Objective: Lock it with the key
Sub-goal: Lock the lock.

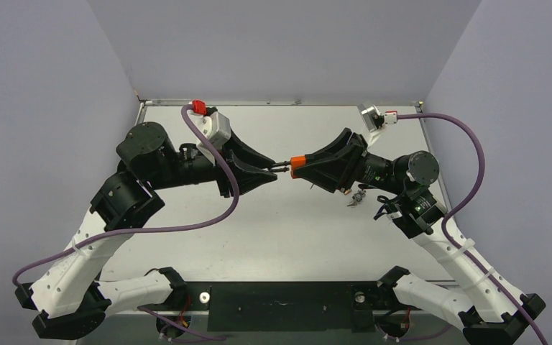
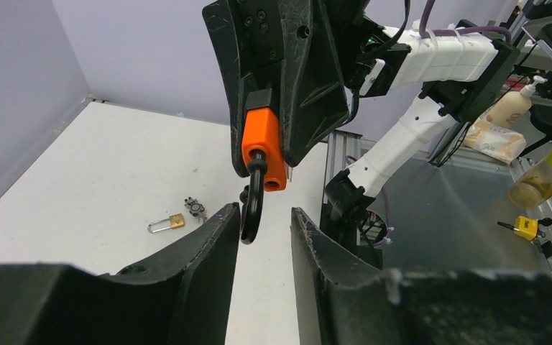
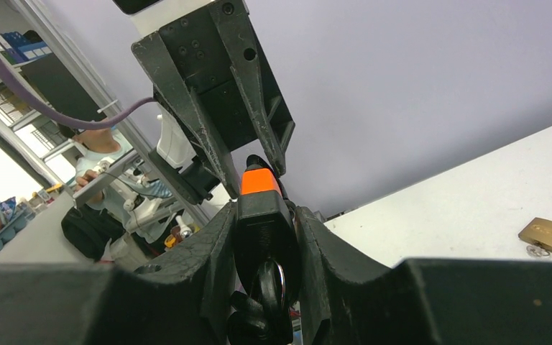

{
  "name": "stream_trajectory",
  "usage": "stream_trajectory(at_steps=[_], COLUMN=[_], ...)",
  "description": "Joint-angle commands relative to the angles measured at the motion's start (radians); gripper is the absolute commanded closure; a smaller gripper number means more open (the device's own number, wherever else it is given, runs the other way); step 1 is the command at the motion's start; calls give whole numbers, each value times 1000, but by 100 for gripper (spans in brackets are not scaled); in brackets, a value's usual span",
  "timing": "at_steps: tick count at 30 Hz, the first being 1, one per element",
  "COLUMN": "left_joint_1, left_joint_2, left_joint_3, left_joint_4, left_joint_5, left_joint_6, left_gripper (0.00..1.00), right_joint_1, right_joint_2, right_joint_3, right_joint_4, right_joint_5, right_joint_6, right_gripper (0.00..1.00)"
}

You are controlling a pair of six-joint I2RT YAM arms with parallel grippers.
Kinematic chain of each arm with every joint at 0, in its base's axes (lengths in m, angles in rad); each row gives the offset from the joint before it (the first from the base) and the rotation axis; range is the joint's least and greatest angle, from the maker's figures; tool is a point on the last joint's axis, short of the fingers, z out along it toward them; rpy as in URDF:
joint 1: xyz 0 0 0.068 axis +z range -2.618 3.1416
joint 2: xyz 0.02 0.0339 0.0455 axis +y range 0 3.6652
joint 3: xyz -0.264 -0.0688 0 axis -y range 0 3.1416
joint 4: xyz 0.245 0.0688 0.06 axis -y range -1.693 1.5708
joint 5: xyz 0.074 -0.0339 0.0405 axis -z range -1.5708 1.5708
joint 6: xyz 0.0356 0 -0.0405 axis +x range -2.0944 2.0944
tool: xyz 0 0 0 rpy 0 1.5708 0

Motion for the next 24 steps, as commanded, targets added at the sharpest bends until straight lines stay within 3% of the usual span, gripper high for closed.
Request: stream_trajectory(at_steps=[1,10,15,24], left_joint_1=[11,17,17,17], left_joint_2=[-4,8,17,36], left_joint_3=[15,9,-22,-82], left_joint_4=[59,60,118,232], left_joint_5=[19,0,-7,9], left_joint_6=[-12,-56,-158,-291], left_gripper=[75,100,100,100], right_joint_1=[8,38,85,114], right_joint_2=[-7,-14,-16,9], right_joint_3=[44,67,86,71], right_joint_4=[53,-45,-159,-143], right_joint_5=[35,83,175,204], right_joint_6=[-17,-113,-231,-243], right_gripper=[100,100,100,100])
